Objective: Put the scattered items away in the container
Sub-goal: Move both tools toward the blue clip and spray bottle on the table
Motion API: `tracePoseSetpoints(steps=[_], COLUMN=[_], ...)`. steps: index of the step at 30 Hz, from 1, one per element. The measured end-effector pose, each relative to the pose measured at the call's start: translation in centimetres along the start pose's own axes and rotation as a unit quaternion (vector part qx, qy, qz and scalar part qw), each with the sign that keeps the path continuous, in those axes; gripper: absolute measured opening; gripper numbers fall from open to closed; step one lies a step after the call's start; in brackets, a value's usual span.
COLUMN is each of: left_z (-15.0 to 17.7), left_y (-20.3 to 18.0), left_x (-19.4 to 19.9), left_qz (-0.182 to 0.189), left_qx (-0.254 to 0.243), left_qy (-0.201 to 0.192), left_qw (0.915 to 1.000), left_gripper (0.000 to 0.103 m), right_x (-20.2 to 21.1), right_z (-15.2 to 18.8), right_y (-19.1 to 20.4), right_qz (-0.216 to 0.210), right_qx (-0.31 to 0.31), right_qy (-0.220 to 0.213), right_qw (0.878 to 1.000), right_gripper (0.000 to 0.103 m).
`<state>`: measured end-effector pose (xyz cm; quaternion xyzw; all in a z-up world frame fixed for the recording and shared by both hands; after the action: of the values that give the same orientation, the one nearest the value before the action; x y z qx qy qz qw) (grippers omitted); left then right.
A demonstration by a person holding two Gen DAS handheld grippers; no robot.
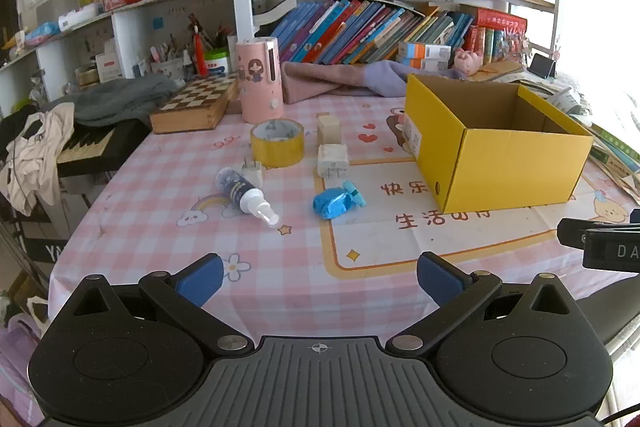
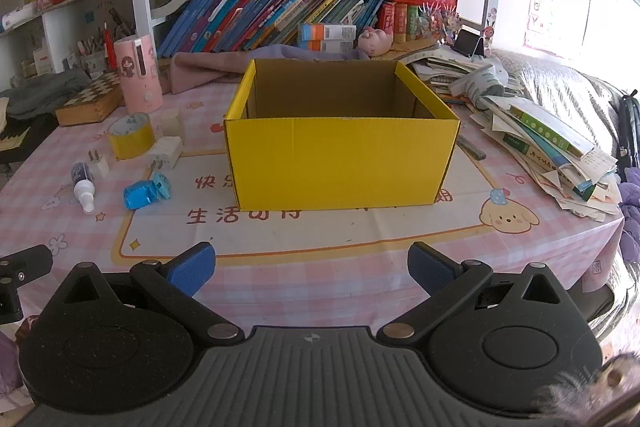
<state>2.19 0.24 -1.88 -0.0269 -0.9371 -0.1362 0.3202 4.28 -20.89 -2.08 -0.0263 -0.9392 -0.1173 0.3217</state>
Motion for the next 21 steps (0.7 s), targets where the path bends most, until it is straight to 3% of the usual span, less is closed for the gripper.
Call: tracePoseSetpoints(steps=[21], left_z=[0.58], left_y=[0.30], left_x=[-0.43], left_qz=[0.000], left_qx=[-0.001], left_qy=[0.006], left_qw=[1.0000], left_gripper=[0.103], right_x=[-0.43], right_z=[0.15], right_y=[0.37], right_qz=[-0.003], right_qx=[0.008], right_qy=[0.010], right_qw=[1.000], right_gripper=[0.103])
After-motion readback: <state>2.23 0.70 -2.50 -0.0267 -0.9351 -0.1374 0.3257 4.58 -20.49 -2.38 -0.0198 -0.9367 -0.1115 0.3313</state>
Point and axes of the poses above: each gripper's, at about its wrist camera, not at the fingertips, and x roughly against the way its jaws point, y to its left, z to its underside, the point moved 3 cm from there along -x, roughly the way its jaws point, and after that the axes turned 15 degrees about -x, right-handed, at the moved point
